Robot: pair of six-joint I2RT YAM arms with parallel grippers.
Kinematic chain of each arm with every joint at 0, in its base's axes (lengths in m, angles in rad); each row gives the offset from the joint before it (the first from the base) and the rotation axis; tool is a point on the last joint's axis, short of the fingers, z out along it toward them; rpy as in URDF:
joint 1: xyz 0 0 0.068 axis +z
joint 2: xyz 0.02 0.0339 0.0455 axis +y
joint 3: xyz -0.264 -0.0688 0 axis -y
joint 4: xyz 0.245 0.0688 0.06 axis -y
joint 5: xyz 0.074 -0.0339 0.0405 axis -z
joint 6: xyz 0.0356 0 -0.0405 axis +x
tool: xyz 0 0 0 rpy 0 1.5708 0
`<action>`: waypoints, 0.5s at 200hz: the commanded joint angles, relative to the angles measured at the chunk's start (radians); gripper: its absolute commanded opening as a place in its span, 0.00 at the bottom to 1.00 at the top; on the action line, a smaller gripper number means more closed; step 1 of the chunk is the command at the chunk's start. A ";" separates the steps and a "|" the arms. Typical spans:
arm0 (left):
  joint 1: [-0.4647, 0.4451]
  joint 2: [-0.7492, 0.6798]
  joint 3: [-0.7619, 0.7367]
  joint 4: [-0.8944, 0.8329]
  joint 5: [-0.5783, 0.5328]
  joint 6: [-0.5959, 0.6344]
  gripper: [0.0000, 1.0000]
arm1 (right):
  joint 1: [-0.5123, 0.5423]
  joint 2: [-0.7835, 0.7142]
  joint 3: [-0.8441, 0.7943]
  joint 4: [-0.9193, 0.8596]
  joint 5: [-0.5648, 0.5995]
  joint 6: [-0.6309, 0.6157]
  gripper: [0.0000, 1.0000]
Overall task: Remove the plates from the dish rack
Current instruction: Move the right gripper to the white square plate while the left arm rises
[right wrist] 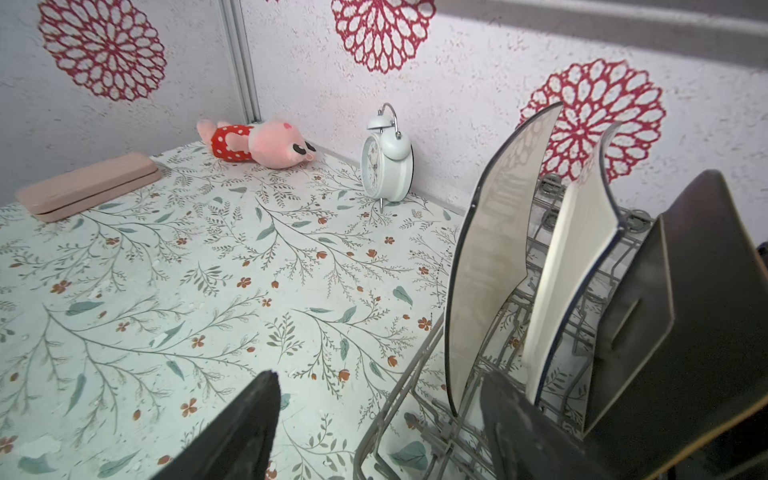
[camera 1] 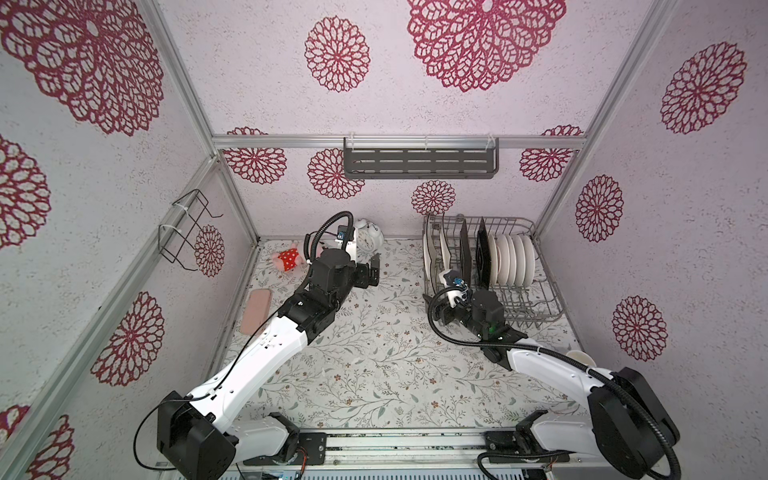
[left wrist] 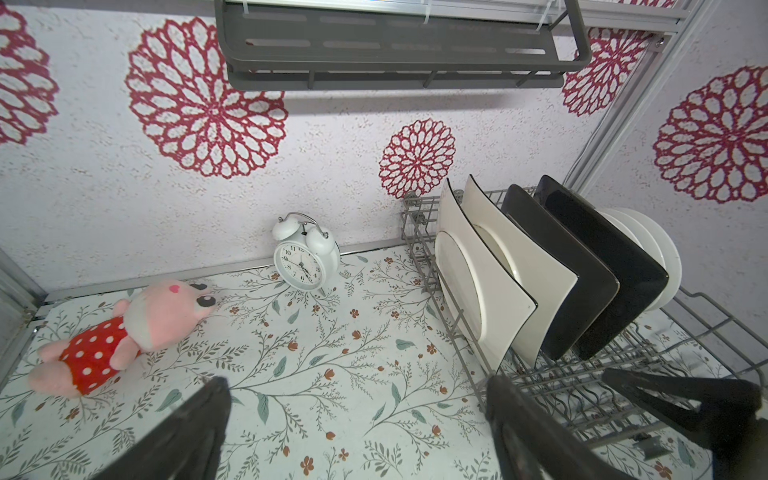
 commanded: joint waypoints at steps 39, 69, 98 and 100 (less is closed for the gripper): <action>-0.006 -0.096 -0.025 -0.026 -0.038 -0.001 0.97 | 0.043 0.153 0.027 0.319 0.190 -0.042 0.79; -0.008 -0.119 -0.033 -0.049 -0.058 0.002 0.98 | 0.051 0.240 0.036 0.411 0.271 -0.047 0.78; -0.006 -0.147 -0.049 -0.055 -0.057 0.003 0.98 | 0.064 0.300 0.045 0.487 0.331 -0.073 0.77; -0.007 -0.149 -0.049 -0.056 -0.056 0.004 0.98 | 0.066 0.306 0.048 0.492 0.333 -0.074 0.77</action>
